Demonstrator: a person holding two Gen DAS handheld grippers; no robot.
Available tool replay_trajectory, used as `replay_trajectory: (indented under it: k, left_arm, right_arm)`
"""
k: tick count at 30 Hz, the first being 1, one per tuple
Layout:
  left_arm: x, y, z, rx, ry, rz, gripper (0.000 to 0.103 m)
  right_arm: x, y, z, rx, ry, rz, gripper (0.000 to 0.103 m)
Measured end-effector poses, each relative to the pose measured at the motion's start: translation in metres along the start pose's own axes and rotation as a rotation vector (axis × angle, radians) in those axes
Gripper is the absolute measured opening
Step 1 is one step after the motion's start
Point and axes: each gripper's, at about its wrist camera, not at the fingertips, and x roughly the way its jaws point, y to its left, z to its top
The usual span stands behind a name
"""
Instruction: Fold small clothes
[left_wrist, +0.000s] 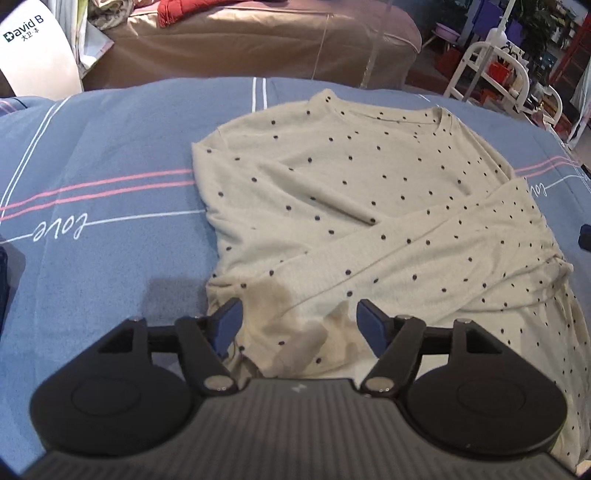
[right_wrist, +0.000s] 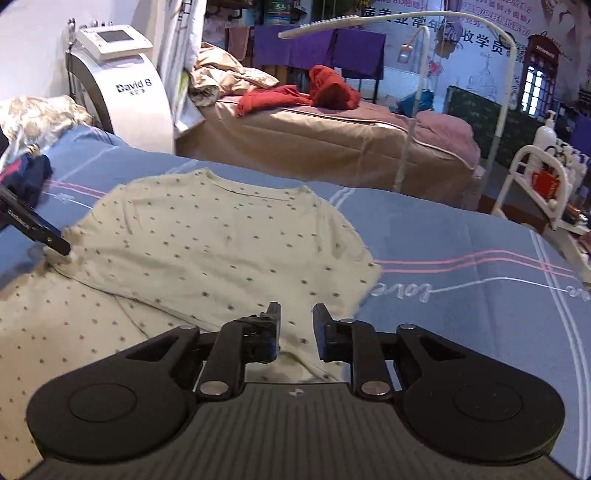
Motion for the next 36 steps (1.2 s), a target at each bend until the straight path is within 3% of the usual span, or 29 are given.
replay_trajectory:
  k: [2,4,6,8,10,11,12,13,14,18,21,23,29,33,36]
  left_arm:
    - [0.015,-0.001,-0.002,0.014,0.03,0.061,0.068]
    - [0.029,0.001,-0.01,0.046,0.039,0.114,0.069]
    - [0.027,0.003,-0.02,0.063,-0.009,0.102,0.069]
    - [0.021,0.003,-0.021,0.087,-0.004,0.098,0.07]
    - [0.005,0.008,-0.022,0.061,0.016,0.098,0.076]
    - [-0.005,0.01,-0.025,0.051,0.012,0.093,0.083]
    - [-0.018,0.013,-0.03,0.052,0.001,0.082,0.088]
    - [-0.033,0.015,-0.039,0.063,-0.016,0.071,0.098]
    - [-0.049,0.017,-0.05,0.076,-0.039,0.063,0.103]
    - [-0.103,0.027,-0.114,0.078,-0.079,0.008,0.102]
    - [-0.128,0.032,-0.159,0.019,-0.06,0.011,0.087]
    - [-0.135,0.031,-0.183,-0.012,-0.005,0.043,0.068]
    - [-0.135,0.028,-0.233,-0.097,0.061,0.003,0.061]
    - [-0.134,0.018,-0.248,-0.064,0.025,0.027,0.055]
    - [-0.134,0.014,-0.249,-0.065,0.033,-0.01,0.033]
  right_arm:
    - [0.022,0.011,0.0,-0.007,0.038,0.064,0.039]
    - [0.044,0.013,-0.011,-0.001,0.109,0.025,0.039]
    - [0.058,0.008,-0.03,0.019,0.174,-0.017,0.039]
    - [0.049,0.0,-0.037,0.081,0.13,0.007,0.04]
    - [0.032,-0.008,-0.034,0.188,0.122,-0.018,0.047]
    - [0.019,-0.009,-0.032,0.224,0.1,-0.024,0.062]
    - [0.004,-0.009,-0.03,0.249,0.082,-0.014,0.089]
    - [-0.011,-0.006,-0.03,0.265,0.074,0.003,0.103]
    - [-0.025,-0.003,-0.031,0.276,0.073,0.024,0.103]
    - [-0.086,0.011,-0.064,0.349,0.061,0.119,0.103]
    - [-0.113,0.019,-0.104,0.425,0.106,0.108,0.103]
    - [-0.124,0.027,-0.13,0.465,0.16,0.076,0.103]
    - [-0.145,0.046,-0.169,0.496,0.223,0.041,0.103]
    - [-0.148,0.054,-0.174,0.452,0.21,0.009,0.098]
    - [-0.147,0.053,-0.181,0.478,0.213,0.002,0.094]
